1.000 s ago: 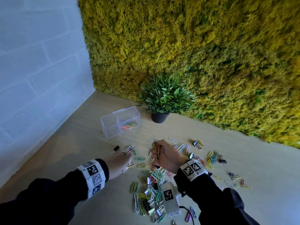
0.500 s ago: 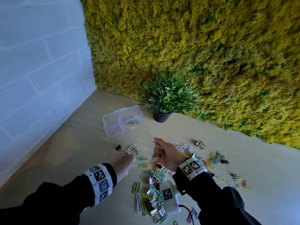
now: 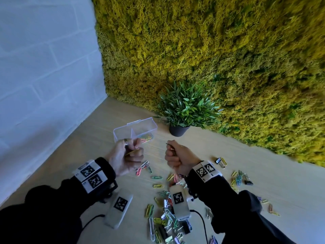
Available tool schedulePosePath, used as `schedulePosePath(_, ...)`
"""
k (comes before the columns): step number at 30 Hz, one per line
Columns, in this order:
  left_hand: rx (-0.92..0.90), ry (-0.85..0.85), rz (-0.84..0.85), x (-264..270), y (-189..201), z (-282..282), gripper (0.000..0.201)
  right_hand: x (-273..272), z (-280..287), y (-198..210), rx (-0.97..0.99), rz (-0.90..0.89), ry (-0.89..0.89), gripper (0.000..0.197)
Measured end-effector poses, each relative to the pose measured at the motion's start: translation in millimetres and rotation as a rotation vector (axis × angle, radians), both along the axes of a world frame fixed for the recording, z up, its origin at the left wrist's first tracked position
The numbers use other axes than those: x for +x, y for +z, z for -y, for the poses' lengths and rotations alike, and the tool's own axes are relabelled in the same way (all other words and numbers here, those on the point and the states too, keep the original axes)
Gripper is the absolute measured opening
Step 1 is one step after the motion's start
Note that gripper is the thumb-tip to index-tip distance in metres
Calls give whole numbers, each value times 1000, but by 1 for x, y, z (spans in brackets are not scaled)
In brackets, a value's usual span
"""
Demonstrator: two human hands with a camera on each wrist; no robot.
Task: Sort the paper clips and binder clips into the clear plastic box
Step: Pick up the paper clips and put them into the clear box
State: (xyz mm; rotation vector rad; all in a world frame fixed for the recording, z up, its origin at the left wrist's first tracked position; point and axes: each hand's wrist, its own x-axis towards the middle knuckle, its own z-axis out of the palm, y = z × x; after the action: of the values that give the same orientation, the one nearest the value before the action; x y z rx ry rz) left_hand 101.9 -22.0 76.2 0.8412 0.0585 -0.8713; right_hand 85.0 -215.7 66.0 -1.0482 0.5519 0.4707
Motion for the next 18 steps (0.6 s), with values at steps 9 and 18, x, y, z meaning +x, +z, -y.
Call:
schedulePosePath(9, 7, 67, -100, 17, -1, 4, 16, 64, -31, 17, 90, -33, -52, 33)
schedulePosePath(18, 390, 51, 8, 22, -4, -10, 20, 89, -47, 15, 91, 21, -297, 27)
